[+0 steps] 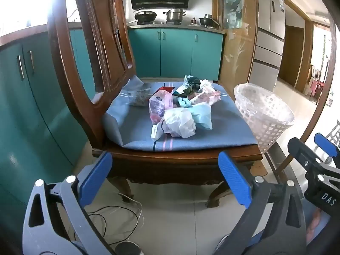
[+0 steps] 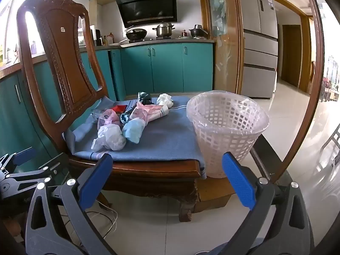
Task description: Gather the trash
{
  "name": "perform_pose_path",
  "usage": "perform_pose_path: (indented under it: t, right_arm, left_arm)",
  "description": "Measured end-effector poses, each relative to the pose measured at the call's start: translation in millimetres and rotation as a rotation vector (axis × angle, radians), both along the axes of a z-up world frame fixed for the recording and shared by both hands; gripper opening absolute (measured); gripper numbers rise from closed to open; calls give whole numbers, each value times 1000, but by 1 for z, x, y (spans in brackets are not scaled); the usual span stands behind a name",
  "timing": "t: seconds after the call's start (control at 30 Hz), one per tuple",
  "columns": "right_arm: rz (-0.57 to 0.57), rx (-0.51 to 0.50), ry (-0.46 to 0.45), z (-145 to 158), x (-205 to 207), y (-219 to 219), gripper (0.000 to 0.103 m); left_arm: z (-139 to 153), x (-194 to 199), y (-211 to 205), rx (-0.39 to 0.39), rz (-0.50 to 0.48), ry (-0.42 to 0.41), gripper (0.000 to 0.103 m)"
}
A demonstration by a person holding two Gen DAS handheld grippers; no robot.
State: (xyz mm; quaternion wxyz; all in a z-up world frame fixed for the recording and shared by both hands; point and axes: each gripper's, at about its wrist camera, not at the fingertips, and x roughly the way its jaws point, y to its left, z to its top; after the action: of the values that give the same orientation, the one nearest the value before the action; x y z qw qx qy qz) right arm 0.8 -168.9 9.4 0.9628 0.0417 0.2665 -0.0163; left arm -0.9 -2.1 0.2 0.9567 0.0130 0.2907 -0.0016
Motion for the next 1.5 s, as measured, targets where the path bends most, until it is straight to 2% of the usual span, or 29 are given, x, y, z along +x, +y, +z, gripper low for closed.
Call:
perform_pose_path:
  t: [0.07, 0.13, 0.93, 1.0, 1.5]
  right_arm:
    - [-2, 5, 1, 0, 1, 0, 100]
    - [2, -12, 0, -1, 1, 2, 100]
    - [3, -6, -14, 0, 0, 2, 100]
    - [4, -6, -14, 0, -1, 2, 100]
    - [2, -8, -14, 0, -1, 2, 100]
  left_arm:
    - [1, -3, -4, 12, -2, -6, 100]
    - [-2, 3, 5, -39, 1, 18, 100]
    - [-3, 11, 19, -35, 14, 27, 100]
    - [-2, 4, 9, -26, 13, 20, 100]
    - [-5, 5, 7, -22, 13, 24, 100]
